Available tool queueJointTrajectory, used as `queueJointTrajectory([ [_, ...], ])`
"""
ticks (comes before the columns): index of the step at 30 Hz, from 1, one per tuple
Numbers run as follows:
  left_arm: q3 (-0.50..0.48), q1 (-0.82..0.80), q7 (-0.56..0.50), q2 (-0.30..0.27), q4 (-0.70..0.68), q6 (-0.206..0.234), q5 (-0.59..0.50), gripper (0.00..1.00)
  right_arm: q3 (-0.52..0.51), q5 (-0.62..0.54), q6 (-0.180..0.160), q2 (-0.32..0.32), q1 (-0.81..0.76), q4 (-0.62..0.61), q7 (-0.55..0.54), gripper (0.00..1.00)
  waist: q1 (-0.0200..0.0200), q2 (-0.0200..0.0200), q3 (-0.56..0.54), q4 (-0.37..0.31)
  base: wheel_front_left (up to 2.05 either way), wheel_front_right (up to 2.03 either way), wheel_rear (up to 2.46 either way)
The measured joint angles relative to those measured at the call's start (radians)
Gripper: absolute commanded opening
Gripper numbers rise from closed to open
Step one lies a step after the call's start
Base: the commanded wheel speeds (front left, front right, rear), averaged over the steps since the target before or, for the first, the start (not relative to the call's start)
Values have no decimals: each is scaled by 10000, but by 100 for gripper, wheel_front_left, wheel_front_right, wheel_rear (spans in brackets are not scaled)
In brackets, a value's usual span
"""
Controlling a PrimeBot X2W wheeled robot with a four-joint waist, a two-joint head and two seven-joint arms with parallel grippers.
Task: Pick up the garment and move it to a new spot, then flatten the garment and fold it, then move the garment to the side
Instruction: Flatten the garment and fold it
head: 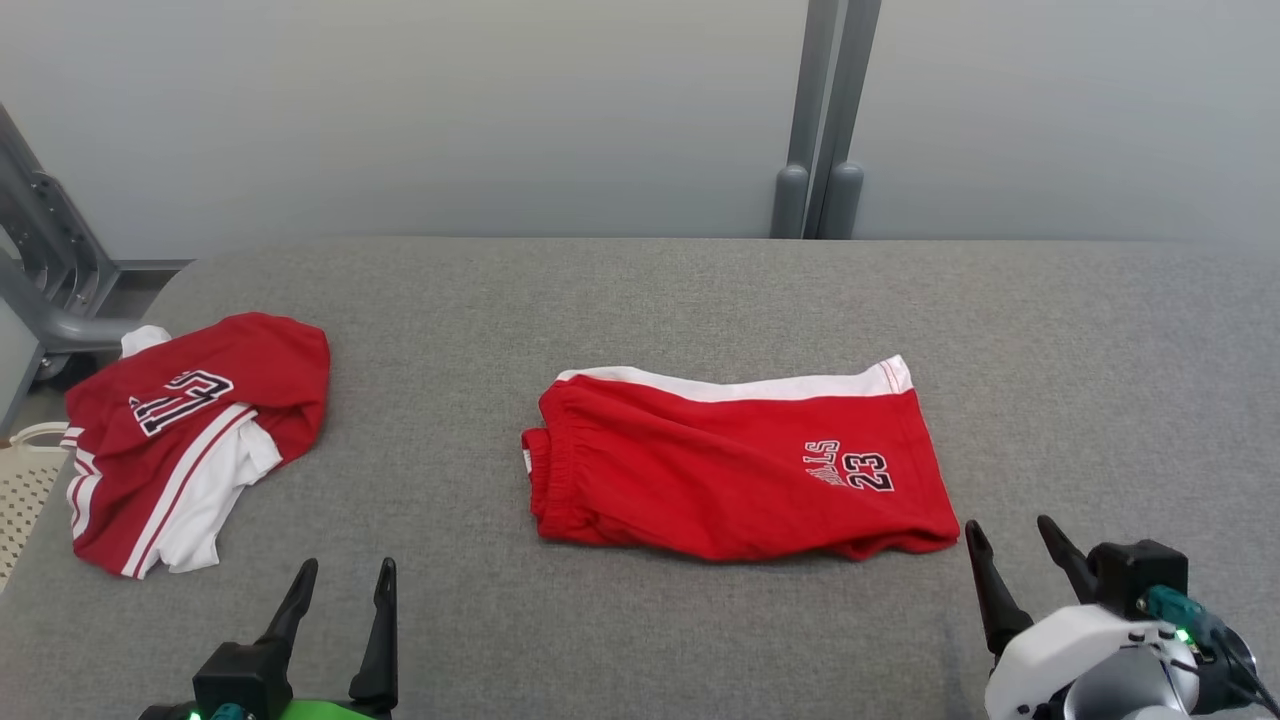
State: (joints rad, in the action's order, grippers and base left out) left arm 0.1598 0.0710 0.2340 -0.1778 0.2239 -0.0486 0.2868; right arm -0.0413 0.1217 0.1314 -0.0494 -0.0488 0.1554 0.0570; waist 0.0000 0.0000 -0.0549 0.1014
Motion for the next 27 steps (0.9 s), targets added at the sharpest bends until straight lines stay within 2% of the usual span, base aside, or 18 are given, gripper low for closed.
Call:
queueJointTrajectory([
  [10,222,-49,17,-48,-217,-10,-69,100,-1007,-115,-4,-4,2281,347,-5718,100,0,0,359,-55,0,0,0],
  [17,493,-675,17,-15,-171,-109,-104,100,-1586,-920,-4,8,4417,955,-8491,100,0,0,1066,212,0,0,0],
  [27,828,-1291,104,198,134,-244,-157,100,-2128,-1156,-4,-88,5296,2025,-9095,100,0,0,1897,800,0,0,0],
])
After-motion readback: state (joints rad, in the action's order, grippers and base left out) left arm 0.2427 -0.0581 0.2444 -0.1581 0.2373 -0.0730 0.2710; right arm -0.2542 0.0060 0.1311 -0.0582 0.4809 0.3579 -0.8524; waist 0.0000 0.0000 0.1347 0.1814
